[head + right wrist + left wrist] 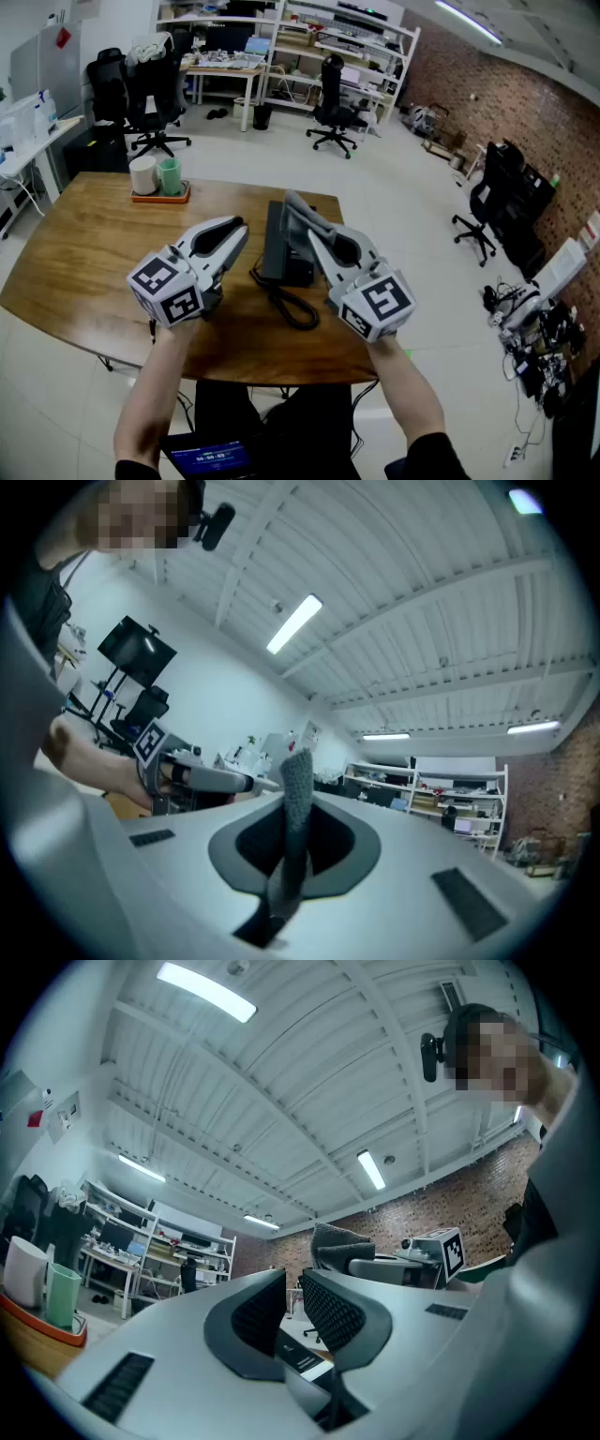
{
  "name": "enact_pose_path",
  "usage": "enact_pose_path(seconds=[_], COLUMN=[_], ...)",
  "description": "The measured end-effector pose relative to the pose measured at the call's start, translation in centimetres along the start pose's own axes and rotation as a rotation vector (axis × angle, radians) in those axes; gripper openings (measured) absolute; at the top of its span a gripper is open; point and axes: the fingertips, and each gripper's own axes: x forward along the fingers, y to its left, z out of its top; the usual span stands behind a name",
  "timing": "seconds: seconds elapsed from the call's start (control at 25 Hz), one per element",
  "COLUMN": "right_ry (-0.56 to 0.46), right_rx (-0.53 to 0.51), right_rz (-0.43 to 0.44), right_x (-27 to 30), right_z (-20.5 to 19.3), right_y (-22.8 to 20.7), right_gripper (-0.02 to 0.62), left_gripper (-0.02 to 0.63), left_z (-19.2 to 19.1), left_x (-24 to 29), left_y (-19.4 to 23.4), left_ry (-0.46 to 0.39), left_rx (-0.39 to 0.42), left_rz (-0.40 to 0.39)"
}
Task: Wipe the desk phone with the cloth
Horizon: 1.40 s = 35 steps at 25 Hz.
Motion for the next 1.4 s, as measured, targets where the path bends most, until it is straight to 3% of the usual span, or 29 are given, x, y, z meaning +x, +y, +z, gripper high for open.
enact_pose_path(seconds=[0.2,0.4,0.64,0.84,1.0,1.2,1.24,1.28,1.32,1.4], right_ry=[0.222,0.446,0.537,0.561,0.54,0.612,0.615,0.599,0.568,0.504], right_rx=[-0.141,-0.367,-0.568,-0.602,-0.631,-0.684,-0.701,-0.703,-0.686,-0.613], right_rz=[0.026,0.081,0.13,0.171,0.332,0.713,0.732,0.689,0.59,0.319], right_x=[6.4,10.9,14.6,13.8,10.6,4.1,3.9,4.8,6.4,10.4], right_z=[-6.4,-12.2,-14.6,-15.9,-15.7,-16.8,-16.6,-16.0,-15.1,-13.2], right_y=[-2.3,-3.8,-4.1,-3.0,1.2,7.8,7.9,7.0,5.2,0.3], right_gripper=[0.025,0.026,0.026,0.026,0.025,0.026,0.026,0.026,0.026,0.026], left_gripper=[0.043,0.043,0.041,0.041,0.041,0.041,0.041,0.041,0.041,0.041], left_z=[-3.6,-6.3,-6.7,-6.8,-6.3,-6.0,-6.1,-6.1,-6.1,-6.1], left_x=[1.2,0.9,0.9,0.9,0.7,0.3,0.3,0.3,0.3,0.3], left_y=[5.7,8.5,8.6,8.2,8.6,9.2,9.2,9.2,9.2,9.0], left_ry=[0.063,0.072,0.077,0.087,0.063,0.046,0.047,0.05,0.052,0.053], left_rx=[0.011,-0.002,0.1,0.123,0.095,0.065,0.065,0.067,0.07,0.072], left_rz=[0.072,0.144,0.16,0.15,0.161,0.17,0.168,0.166,0.164,0.16])
